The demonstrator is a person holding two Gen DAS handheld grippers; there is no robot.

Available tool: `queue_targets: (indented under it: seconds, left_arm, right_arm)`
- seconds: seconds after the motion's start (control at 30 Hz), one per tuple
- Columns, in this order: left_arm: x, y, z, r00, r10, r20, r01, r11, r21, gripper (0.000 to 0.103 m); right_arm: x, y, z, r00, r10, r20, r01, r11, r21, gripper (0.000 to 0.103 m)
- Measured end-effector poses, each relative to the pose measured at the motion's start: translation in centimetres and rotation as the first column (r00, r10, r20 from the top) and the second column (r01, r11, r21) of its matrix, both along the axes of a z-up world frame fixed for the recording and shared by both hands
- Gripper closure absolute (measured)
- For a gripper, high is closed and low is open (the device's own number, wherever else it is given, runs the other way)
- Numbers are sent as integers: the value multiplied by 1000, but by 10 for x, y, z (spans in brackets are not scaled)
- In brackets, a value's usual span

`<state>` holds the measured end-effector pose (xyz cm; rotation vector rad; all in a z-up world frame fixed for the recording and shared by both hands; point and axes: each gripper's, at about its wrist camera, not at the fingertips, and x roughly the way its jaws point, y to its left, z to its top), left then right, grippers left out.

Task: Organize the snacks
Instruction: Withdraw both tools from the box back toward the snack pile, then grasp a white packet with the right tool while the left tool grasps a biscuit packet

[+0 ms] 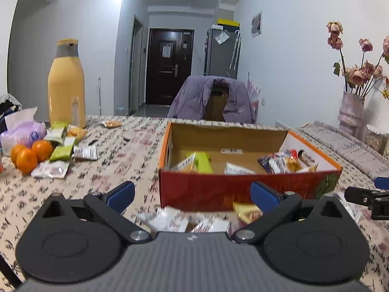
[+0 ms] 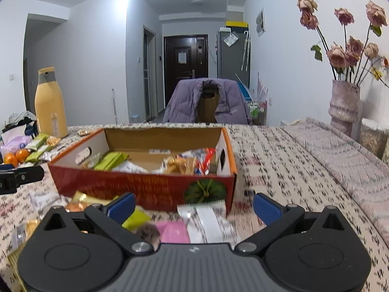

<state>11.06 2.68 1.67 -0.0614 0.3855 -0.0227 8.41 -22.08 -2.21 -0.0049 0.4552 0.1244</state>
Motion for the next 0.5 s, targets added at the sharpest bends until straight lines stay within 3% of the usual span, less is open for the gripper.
queue_targets:
  seconds: [0.23,0.5]
  left_arm:
    - [1,3,-17,1000,22,2,-22,1000,-1,0]
    - [1,5,-21,1000,16,-5,-16,1000,-20,0]
  right_arm:
    - [-13,-9,-17,999,-17,-49,17,1000,-8,0]
    - [5,-13,-19,997,-22,-73,21,1000,-15,0]
